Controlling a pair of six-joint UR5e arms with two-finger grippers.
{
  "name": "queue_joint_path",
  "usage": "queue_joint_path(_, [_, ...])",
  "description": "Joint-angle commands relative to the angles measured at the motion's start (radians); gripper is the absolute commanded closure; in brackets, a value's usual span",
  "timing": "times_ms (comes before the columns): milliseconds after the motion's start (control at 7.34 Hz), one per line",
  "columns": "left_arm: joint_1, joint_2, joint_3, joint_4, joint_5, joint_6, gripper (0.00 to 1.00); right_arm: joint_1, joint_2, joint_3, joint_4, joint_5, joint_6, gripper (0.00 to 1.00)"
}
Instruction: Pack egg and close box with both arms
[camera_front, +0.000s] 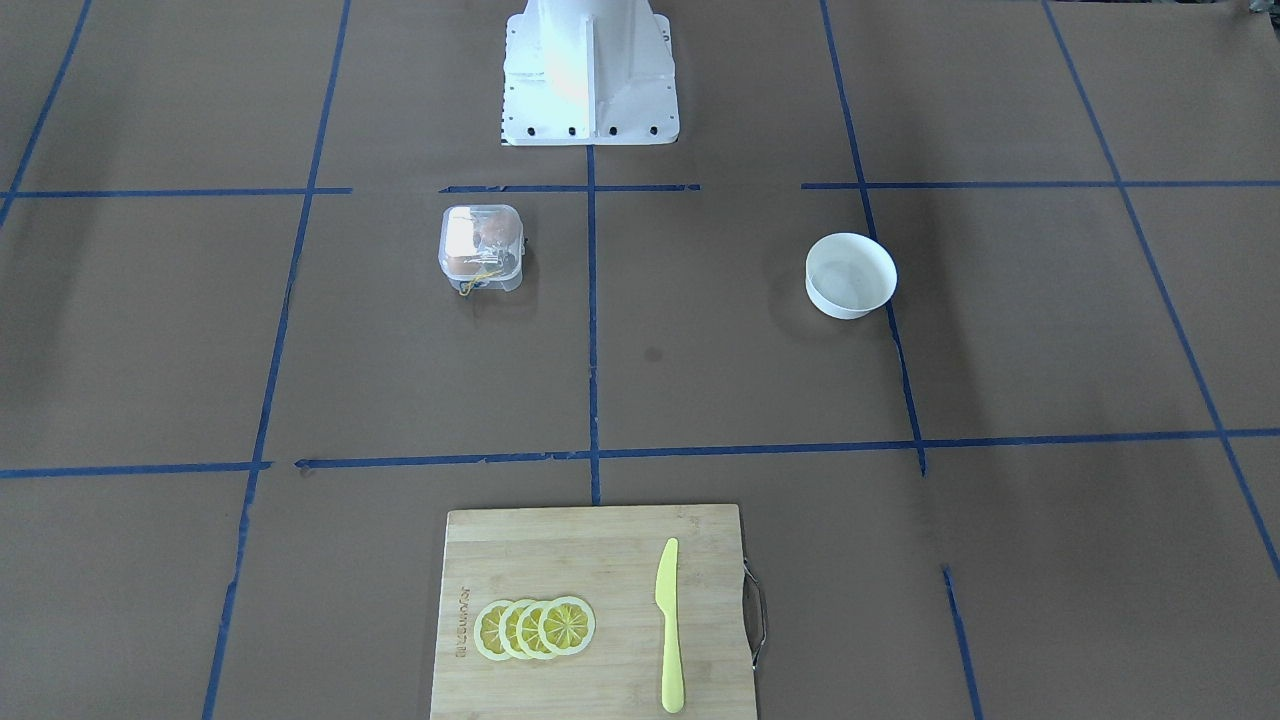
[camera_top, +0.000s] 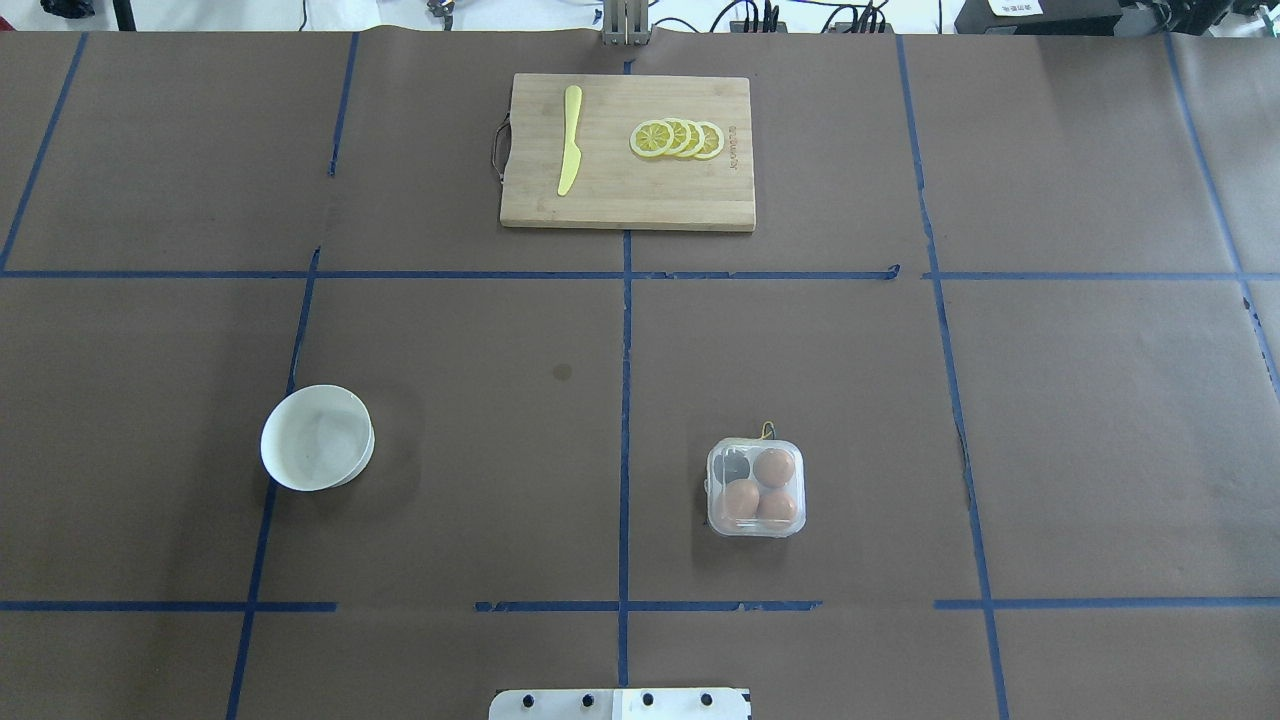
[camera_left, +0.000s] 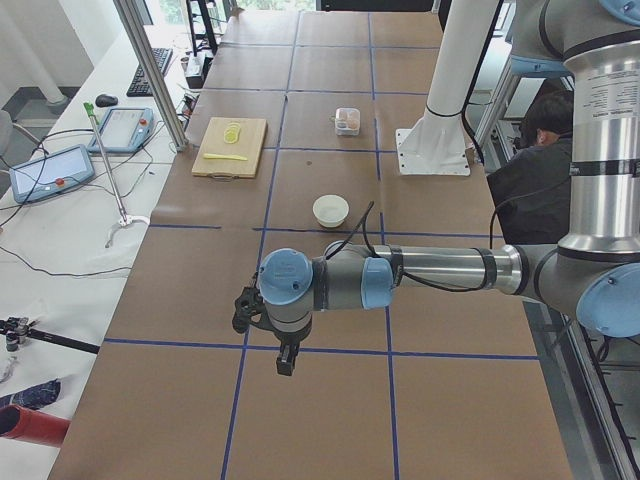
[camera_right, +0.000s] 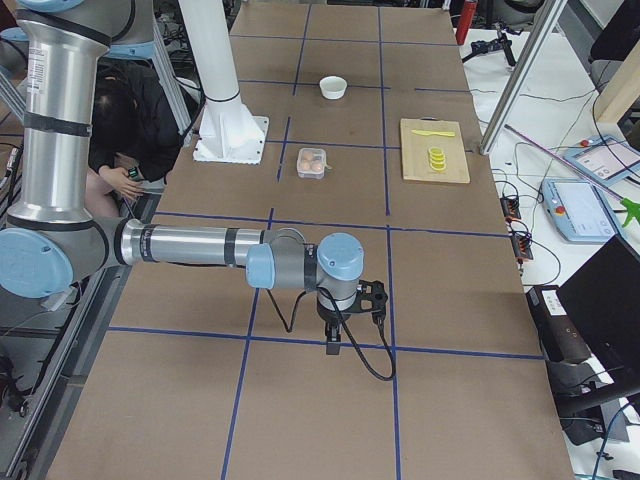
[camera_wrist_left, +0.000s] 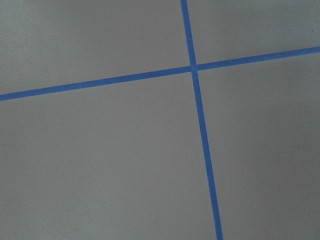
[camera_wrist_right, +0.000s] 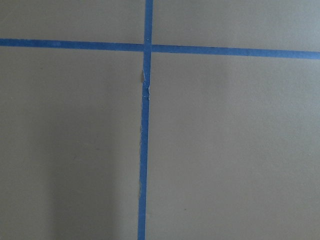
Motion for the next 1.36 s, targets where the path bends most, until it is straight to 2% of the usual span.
queue_joint_path(0, [0.001,0.000,0.001,-0.001,-0.001,0.000,0.00,-0.005,0.008,0.000,-0.002,0.001,-0.003,0.00])
queue_joint_path(1225, [0.001,0.003,0.004,0.003,0.001,0.000,0.00,-0.025,0.013,-0.010,-0.002,0.001,-0.003,0.00])
